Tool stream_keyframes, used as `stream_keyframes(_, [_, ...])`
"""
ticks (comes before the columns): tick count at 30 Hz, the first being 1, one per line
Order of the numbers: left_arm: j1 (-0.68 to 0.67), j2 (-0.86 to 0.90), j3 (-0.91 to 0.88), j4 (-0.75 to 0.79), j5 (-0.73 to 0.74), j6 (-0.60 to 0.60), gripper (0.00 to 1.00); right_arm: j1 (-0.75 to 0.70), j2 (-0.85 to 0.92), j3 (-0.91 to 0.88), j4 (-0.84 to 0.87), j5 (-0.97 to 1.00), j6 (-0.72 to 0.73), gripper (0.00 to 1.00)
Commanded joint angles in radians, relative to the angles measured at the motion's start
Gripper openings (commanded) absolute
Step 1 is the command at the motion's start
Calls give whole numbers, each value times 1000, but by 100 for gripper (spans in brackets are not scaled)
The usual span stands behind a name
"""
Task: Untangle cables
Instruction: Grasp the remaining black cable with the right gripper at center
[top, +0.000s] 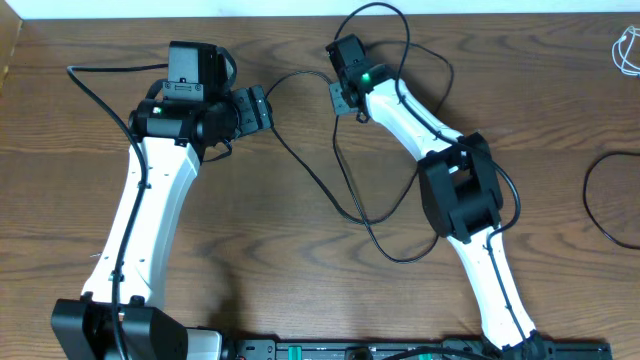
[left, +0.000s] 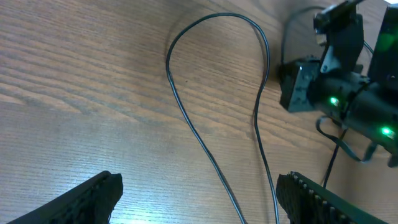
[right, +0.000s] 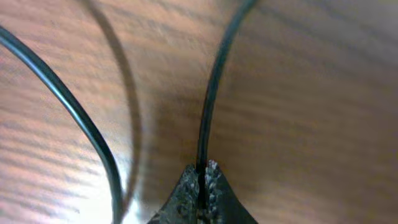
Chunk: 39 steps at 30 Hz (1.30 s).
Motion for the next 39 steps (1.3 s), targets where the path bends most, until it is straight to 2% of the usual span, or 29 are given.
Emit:
stream_keyframes(1, [4, -5, 8, -5, -6, -1, 86, -20, -84, -15, -55, 7, 2, 1])
stream_keyframes(9, [4, -5, 8, -5, -6, -1, 85, -51, -211, -15, -206, -152, -86, 1])
stream_keyframes(14, [4, -5, 8, -4, -7, -1, 86, -42, -305, -15, -316, -357, -211, 1])
stream_keyframes(18, [5, -5, 8, 4, -8, 0, 85, -11, -352, -15, -414, -486, -248, 1])
stream_keyframes(23, [13, -5, 8, 34, -112, -2, 85, 31, -346, -20, -573, -583, -303, 1])
stream_keyframes(27, [58, -5, 8, 68, -116, -16, 85, 85, -333, -37, -651, -585, -357, 1])
stream_keyframes(33, [154, -5, 8, 76, -111, -58, 85, 151, -333, -142, -635, -500, -359, 1])
stream_keyframes(39, [179, -5, 8, 68, -108, -58, 85, 179, -333, -284, -589, -482, -359, 1])
